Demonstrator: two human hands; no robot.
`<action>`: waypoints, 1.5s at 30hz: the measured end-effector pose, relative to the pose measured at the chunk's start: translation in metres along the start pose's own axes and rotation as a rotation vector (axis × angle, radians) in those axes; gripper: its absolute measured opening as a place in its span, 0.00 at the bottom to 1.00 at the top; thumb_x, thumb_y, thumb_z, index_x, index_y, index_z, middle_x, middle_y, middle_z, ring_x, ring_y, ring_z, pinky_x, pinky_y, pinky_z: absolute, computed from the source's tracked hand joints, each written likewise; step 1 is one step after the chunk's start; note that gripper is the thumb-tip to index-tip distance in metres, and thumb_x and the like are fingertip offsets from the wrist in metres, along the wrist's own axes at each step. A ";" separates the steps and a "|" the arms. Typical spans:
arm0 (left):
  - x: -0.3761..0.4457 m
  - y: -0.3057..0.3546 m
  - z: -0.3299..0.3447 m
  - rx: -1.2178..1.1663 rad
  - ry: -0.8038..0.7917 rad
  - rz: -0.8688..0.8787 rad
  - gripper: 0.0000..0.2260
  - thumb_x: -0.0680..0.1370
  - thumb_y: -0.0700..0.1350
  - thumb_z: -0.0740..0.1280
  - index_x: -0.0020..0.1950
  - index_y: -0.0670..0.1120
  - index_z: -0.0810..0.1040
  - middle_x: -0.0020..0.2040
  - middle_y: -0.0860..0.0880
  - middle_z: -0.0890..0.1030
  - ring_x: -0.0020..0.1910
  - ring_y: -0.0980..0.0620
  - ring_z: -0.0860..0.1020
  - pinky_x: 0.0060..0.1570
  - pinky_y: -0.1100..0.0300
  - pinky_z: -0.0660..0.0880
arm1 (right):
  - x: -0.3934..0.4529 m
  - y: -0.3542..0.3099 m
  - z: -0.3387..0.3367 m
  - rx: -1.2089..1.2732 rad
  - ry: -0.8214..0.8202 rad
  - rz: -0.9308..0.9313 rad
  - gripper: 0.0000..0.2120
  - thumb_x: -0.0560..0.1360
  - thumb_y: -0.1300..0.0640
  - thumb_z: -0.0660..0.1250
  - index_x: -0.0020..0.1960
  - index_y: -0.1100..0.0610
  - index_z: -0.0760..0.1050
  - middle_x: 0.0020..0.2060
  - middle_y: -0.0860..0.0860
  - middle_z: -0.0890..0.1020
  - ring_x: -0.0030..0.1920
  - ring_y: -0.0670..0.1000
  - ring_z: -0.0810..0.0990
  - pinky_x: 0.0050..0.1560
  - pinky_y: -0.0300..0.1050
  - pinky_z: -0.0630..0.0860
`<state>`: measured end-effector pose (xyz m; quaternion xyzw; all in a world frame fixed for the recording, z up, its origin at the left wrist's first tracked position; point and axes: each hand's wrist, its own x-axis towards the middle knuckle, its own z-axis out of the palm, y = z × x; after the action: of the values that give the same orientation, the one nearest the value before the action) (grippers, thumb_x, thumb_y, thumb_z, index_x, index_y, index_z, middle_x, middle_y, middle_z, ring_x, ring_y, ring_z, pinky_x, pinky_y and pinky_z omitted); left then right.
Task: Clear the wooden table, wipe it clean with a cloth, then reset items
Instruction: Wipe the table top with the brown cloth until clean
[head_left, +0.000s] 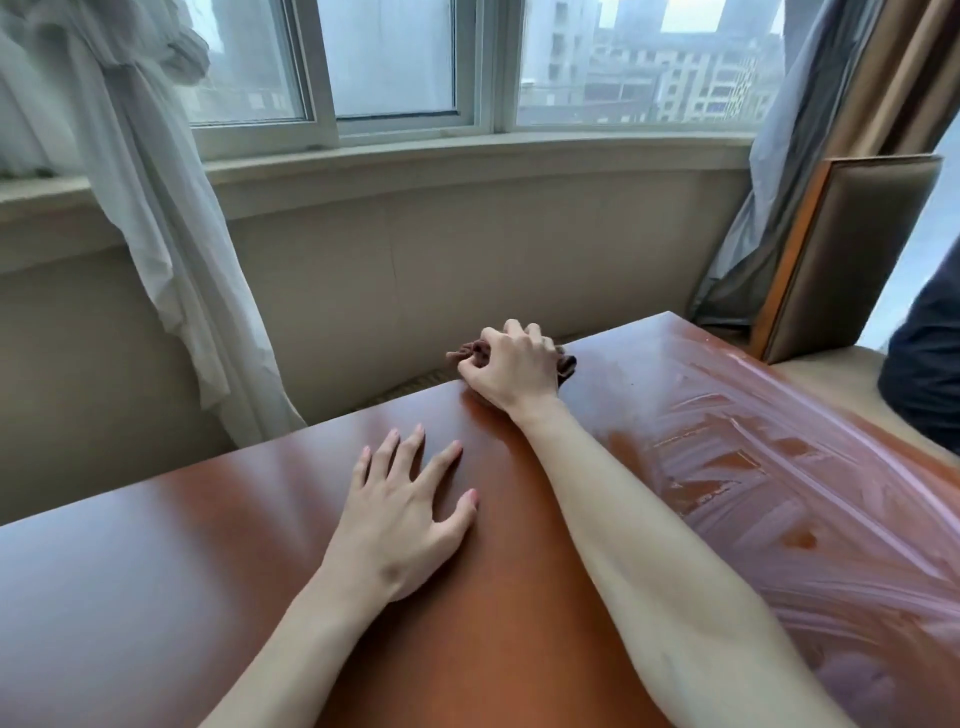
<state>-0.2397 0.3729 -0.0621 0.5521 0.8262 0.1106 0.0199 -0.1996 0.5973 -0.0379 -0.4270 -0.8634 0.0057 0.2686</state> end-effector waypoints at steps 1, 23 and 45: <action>0.000 0.000 0.000 0.005 -0.004 0.010 0.35 0.73 0.71 0.40 0.81 0.64 0.53 0.83 0.50 0.51 0.81 0.49 0.45 0.79 0.48 0.41 | -0.013 -0.012 -0.001 0.033 -0.019 -0.098 0.15 0.69 0.40 0.66 0.45 0.50 0.81 0.44 0.51 0.79 0.49 0.59 0.77 0.48 0.51 0.73; -0.003 -0.004 -0.001 -0.046 -0.039 0.029 0.35 0.74 0.70 0.43 0.80 0.63 0.55 0.83 0.47 0.53 0.82 0.46 0.47 0.79 0.45 0.43 | -0.224 0.028 -0.124 0.117 -0.012 -0.251 0.11 0.69 0.42 0.67 0.46 0.45 0.82 0.43 0.44 0.79 0.47 0.51 0.79 0.47 0.42 0.74; -0.002 0.004 -0.009 -0.014 -0.073 -0.002 0.36 0.73 0.72 0.42 0.80 0.64 0.58 0.82 0.47 0.55 0.81 0.46 0.48 0.79 0.47 0.45 | -0.124 0.039 -0.078 0.025 -0.092 -0.068 0.15 0.70 0.39 0.63 0.45 0.49 0.79 0.43 0.47 0.78 0.49 0.56 0.77 0.48 0.50 0.76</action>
<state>-0.2371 0.3712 -0.0530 0.5548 0.8247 0.0963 0.0538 -0.0732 0.5134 -0.0377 -0.3932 -0.8888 0.0268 0.2338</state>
